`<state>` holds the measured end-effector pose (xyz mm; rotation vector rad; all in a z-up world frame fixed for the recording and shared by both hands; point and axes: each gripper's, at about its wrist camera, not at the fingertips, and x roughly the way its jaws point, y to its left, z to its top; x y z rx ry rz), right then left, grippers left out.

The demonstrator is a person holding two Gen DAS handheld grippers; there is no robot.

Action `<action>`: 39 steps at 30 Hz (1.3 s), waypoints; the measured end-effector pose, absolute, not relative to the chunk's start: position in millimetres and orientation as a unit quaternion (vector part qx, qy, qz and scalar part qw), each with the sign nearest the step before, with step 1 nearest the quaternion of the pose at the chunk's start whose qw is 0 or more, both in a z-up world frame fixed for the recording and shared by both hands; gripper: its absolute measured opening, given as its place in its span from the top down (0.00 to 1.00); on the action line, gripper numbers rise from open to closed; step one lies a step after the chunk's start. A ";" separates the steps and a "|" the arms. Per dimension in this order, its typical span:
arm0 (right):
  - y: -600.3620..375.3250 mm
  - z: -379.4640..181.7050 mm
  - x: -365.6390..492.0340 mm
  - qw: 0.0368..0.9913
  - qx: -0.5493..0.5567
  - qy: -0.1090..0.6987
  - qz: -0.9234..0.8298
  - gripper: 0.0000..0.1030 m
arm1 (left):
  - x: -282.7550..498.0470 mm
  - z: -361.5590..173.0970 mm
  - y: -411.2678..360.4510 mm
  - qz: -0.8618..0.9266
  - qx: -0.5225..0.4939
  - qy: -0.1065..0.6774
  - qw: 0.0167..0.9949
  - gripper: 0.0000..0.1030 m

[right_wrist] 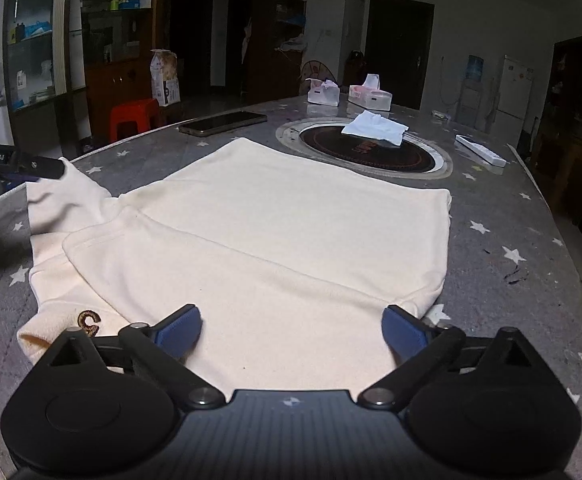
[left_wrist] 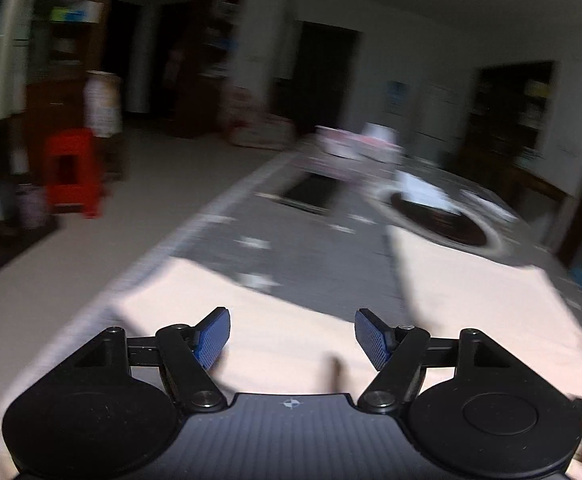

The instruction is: Fold clothes

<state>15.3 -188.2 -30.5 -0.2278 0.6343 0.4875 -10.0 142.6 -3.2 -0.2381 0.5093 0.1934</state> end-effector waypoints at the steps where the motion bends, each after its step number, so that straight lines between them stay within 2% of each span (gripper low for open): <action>1: -188.5 -31.1 16.5 0.914 -0.110 0.310 0.237 0.00 | -11.3 -3.8 150.7 0.118 -0.119 0.247 0.954 0.30; 11: -192.7 -34.0 21.4 0.913 -0.094 0.318 0.239 0.00 | -4.7 -19.6 197.7 0.189 -0.152 0.263 0.934 0.32; 16: -192.6 -34.9 21.5 0.913 -0.093 0.318 0.239 0.00 | 2.2 -26.3 204.3 0.192 -0.165 0.265 0.931 0.49; 19: -191.8 -35.2 21.7 0.913 -0.094 0.319 0.238 0.00 | 2.5 -27.2 209.3 0.198 -0.174 0.260 0.929 0.67; 21: -191.6 -35.2 21.6 0.913 -0.094 0.319 0.238 0.00 | 1.0 -27.6 212.7 0.200 -0.182 0.258 0.927 0.84; 23: -191.6 -35.1 21.5 0.913 -0.094 0.319 0.238 0.00 | -0.9 -25.2 213.1 0.192 -0.192 0.252 0.929 0.91; 27: -192.1 -35.1 21.7 0.912 -0.094 0.319 0.238 0.00 | -1.0 -9.0 183.9 0.134 -0.188 0.243 0.942 0.94; 39: -192.2 -35.3 20.9 0.912 -0.094 0.319 0.238 0.00 | 3.3 47.8 69.6 -0.078 -0.155 0.212 0.962 0.95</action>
